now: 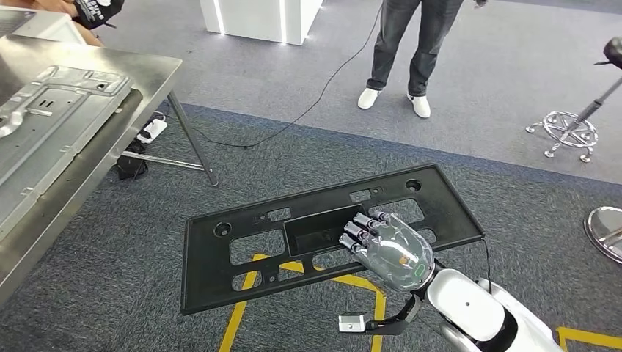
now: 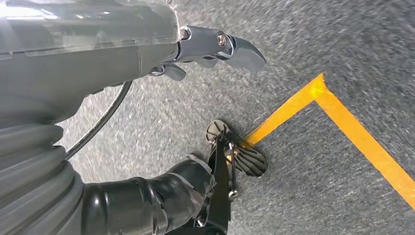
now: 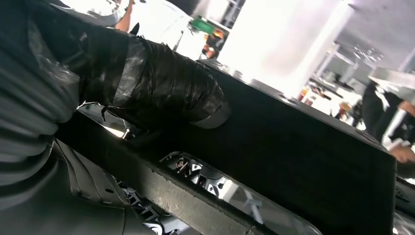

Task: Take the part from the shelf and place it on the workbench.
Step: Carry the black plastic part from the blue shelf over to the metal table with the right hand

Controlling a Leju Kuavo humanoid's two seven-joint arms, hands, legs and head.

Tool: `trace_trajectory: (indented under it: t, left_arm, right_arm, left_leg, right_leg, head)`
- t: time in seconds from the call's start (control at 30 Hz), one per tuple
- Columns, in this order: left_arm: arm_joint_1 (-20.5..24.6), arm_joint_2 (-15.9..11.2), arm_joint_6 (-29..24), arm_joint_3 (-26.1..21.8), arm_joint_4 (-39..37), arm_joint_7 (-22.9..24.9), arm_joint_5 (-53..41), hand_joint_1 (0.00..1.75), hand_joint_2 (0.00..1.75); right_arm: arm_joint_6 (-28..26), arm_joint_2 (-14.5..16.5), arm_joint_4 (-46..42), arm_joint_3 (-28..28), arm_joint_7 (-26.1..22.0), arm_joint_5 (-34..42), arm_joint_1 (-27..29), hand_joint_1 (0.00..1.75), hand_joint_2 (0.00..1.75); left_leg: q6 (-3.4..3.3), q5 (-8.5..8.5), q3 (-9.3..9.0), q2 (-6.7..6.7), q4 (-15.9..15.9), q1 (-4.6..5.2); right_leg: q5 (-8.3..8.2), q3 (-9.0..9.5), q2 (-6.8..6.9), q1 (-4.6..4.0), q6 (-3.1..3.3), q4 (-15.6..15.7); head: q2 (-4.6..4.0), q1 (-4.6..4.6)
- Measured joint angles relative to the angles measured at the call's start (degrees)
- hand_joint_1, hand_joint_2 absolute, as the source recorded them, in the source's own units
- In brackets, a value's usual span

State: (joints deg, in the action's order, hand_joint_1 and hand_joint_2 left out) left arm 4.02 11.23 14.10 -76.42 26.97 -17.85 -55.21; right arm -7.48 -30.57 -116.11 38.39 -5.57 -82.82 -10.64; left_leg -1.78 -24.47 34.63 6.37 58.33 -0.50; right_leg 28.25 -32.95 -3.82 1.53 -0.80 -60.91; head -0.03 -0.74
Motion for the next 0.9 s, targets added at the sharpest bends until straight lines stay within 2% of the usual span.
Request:
trace_trajectory:
  t: [0.03,0.07,0.1,0.13,0.17,0.2,0.23,0.27,0.3,0.33,0.37,0.4,0.43,0.5,0.53,0.57,0.63,0.67,0.7,0.77,0.8,0.83,0.87,0.9]
  left_arm:
    - [0.00,0.00,0.00,-0.01,0.00,0.01,0.00,0.00,1.75]
    - [-0.02,0.00,0.00,-0.02,0.00,0.01,0.00,0.00,1.75]
    - [-0.13,-0.01,0.00,-0.05,0.00,0.02,0.01,0.00,1.75]
    - [-0.25,-0.01,0.02,-0.08,0.00,0.02,0.01,0.00,1.75]
    - [-0.32,-0.01,0.03,-0.11,0.00,0.02,0.01,0.00,1.75]
    - [-0.30,-0.01,0.04,-0.13,0.00,0.03,0.01,0.00,1.75]
    - [-0.21,0.01,0.05,-0.13,0.00,0.05,0.00,0.00,1.75]
    - [-0.11,0.01,0.05,-0.13,0.00,0.07,0.00,0.00,1.75]
    - [-0.04,0.01,0.04,-0.13,0.00,0.08,0.00,0.00,1.75]
    - [-0.03,0.01,0.04,-0.13,0.00,0.09,0.00,0.00,1.75]
    - [-0.07,0.01,0.04,-0.13,0.00,0.10,0.00,0.00,1.75]
    - [-0.13,0.00,0.01,-0.13,0.00,0.12,0.00,0.00,1.75]
    - [-0.17,-0.02,-0.04,-0.13,0.00,0.14,0.00,0.00,1.75]
    - [-0.08,-0.05,-0.20,-0.13,0.00,0.15,0.00,0.00,1.75]
    - [-0.05,-0.07,-0.29,-0.13,0.00,0.15,-0.01,0.00,1.75]
    - [-0.06,-0.09,-0.39,-0.13,0.00,0.16,-0.03,0.00,1.75]
    - [-0.23,-0.09,-0.58,-0.13,0.00,0.24,-0.10,0.00,1.75]
    - [-0.26,-0.08,-0.65,-0.13,0.00,0.28,-0.13,0.00,1.75]
    - [-0.22,-0.05,-0.69,-0.13,0.00,0.33,-0.18,0.00,1.75]
    - [-0.01,-0.02,-0.73,-0.13,0.00,0.39,-0.27,0.00,1.75]
    - [0.08,-0.03,-0.75,-0.13,0.00,0.43,-0.31,0.00,1.75]
    - [0.12,-0.03,-0.78,-0.13,0.00,0.46,-0.32,0.00,1.75]
    - [0.12,-0.04,-0.80,-0.13,0.00,0.50,-0.33,0.00,1.75]
    - [0.12,-0.05,-0.81,-0.13,0.00,0.55,-0.33,0.00,1.75]
  right_arm:
    - [0.01,0.01,0.02,0.02,-0.01,0.00,0.03,1.75,1.75]
    - [0.01,0.02,0.05,0.04,-0.03,0.00,0.05,1.75,1.75]
    - [0.02,0.03,0.06,0.05,-0.04,0.00,0.01,1.75,1.75]
    - [0.03,0.05,0.08,0.05,-0.07,0.00,-0.07,1.75,1.75]
    - [0.03,0.08,0.09,0.05,-0.07,0.01,-0.13,1.75,1.75]
    - [0.03,0.11,0.10,0.05,-0.07,0.01,-0.17,1.75,1.75]
    - [0.04,0.13,0.13,0.05,-0.07,0.01,-0.14,1.75,1.75]
    - [0.04,0.14,0.14,0.05,-0.07,0.02,-0.04,1.75,1.75]
    - [0.04,0.14,0.15,0.06,-0.07,0.01,0.03,1.75,1.75]
    - [0.04,0.15,0.17,0.07,-0.08,0.01,0.09,1.75,1.75]
    - [0.04,0.17,0.19,0.07,-0.08,0.02,0.11,1.75,1.75]
    - [0.05,0.20,0.20,0.08,-0.09,0.01,0.11,1.75,1.75]
    - [0.07,0.22,0.20,0.08,-0.09,0.00,0.10,1.75,1.75]
    - [0.12,0.26,0.21,0.08,-0.08,-0.07,0.10,1.75,1.75]
    - [0.15,0.28,0.21,0.09,-0.08,-0.11,0.08,1.75,1.75]
    - [0.18,0.32,0.22,0.14,-0.08,-0.16,0.04,1.75,1.75]
    - [0.29,0.42,0.25,0.25,-0.09,-0.22,-0.17,1.75,1.75]
    - [0.37,0.46,0.27,0.31,-0.09,-0.25,-0.30,1.75,1.75]
    - [0.47,0.48,0.30,0.34,-0.09,-0.26,-0.43,1.75,1.75]
    - [0.90,0.49,0.45,0.43,-0.12,-0.25,-0.56,1.75,1.75]
    - [1.16,0.49,0.59,0.50,-0.18,-0.21,-0.57,1.75,1.75]
    - [1.42,0.50,0.77,0.62,-0.23,-0.17,-0.56,1.75,1.75]
    - [1.56,0.50,0.97,0.75,-0.28,-0.12,-0.56,1.75,1.75]
    - [1.62,0.51,1.18,0.89,-0.31,-0.09,-0.61,1.75,1.75]
  left_leg:
    - [0.40,0.09,0.35,0.71,0.16,-0.07]
    - [0.86,0.29,0.66,1.42,0.14,-0.14]
    - [1.30,0.51,0.95,2.08,-0.03,-0.25]
    - [1.62,0.46,1.15,1.71,0.12,-0.25]
    - [1.86,-0.12,1.61,0.35,0.91,-0.14]
    - [2.01,-1.40,2.53,-1.54,2.86,-0.03]
    - [2.07,-3.28,3.89,-3.71,6.06,0.03]
    - [2.16,-5.34,5.66,-5.04,9.99,0.02]
    - [2.25,-6.97,7.30,-5.61,13.71,-0.03]
    - [2.31,-7.73,8.26,-5.83,16.11,-0.06]
    - [2.31,-7.38,8.08,-5.96,16.28,-0.06]
    - [2.21,-6.07,6.66,-6.23,14.06,-0.04]
    - [2.00,-4.27,4.34,-6.87,10.17,0.02]
    - [1.25,-1.92,0.01,-9.36,2.46,0.51]
    - [0.88,-1.54,-1.01,-10.11,0.46,0.80]
    - [0.59,-1.58,-1.23,-10.31,-0.28,1.06]
    - [0.09,-1.15,-1.26,-8.87,-0.81,0.96]
    - [-0.15,-0.89,-1.46,-8.24,-1.24,0.77]
    - [-0.45,-0.59,-1.71,-7.62,-1.65,0.55]
    - [-0.81,-0.25,-1.82,-6.39,-1.93,0.36]
    - [-0.91,-0.18,-1.69,-5.67,-1.83,0.35]
    - [-0.92,-0.17,-1.56,-4.87,-1.69,0.35]
    - [-0.89,-0.20,-1.47,-4.04,-1.50,0.33]
    - [-0.80,-0.26,-1.42,-3.17,-1.26,0.27]
  right_leg:
    - [-0.16,0.45,-0.85,-0.02,0.07,1.19]
    - [-0.10,0.45,-0.81,-0.18,0.23,1.29]
    - [-0.26,0.43,-0.04,-0.19,0.57,1.40]
    - [-0.47,0.51,0.72,-0.17,0.99,1.70]
    - [-0.71,0.62,1.53,-0.16,1.48,2.06]
    - [-0.94,0.70,2.40,-0.17,1.96,2.42]
    - [-1.05,0.71,3.29,-0.36,2.28,2.57]
    - [-1.09,0.63,4.17,-0.56,2.50,2.58]
    - [-1.08,0.52,5.11,-0.73,2.60,2.52]
    - [-1.05,0.41,6.02,-0.85,2.63,2.45]
    - [-1.00,0.35,6.89,-0.94,2.65,2.37]
    - [-0.95,0.34,7.70,-1.00,2.63,2.32]
    - [-0.86,0.41,8.47,-1.07,2.57,2.29]
    - [-0.65,0.58,9.78,-1.32,2.28,2.22]
    - [-0.56,0.64,10.39,-1.43,2.04,2.18]
    - [-0.51,0.70,10.98,-1.51,1.80,2.18]
    - [-0.30,0.99,11.85,-1.52,1.24,2.20]
    - [0.15,1.00,11.01,-1.42,0.94,1.79]
    - [1.24,0.48,9.36,-1.29,0.67,0.31]
    - [4.68,-2.30,5.45,-0.93,0.27,-5.86]
    - [6.30,-4.20,4.48,-0.80,0.14,-9.68]
    - [7.01,-5.59,4.17,-0.68,0.01,-12.37]
    - [6.65,-6.16,4.07,-0.54,-0.12,-13.29]
    - [5.21,-5.67,3.96,-0.36,-0.25,-12.02]
  head:
    - [-0.01,0.01]
    - [0.00,0.02]
    - [0.00,0.02]
    - [0.00,0.03]
    - [0.01,0.07]
    - [0.01,0.09]
    - [0.01,0.12]
    - [0.01,0.14]
    - [0.01,0.14]
    - [0.01,0.14]
    - [0.01,0.15]
    - [0.01,0.15]
    - [0.00,0.15]
    - [0.00,0.14]
    - [-0.01,0.14]
    - [-0.01,0.13]
    - [-0.01,0.13]
    - [-0.01,0.10]
    - [-0.01,0.09]
    - [-0.01,0.07]
    - [0.00,0.08]
    - [0.00,0.08]
    - [0.00,0.09]
    - [-0.01,0.09]
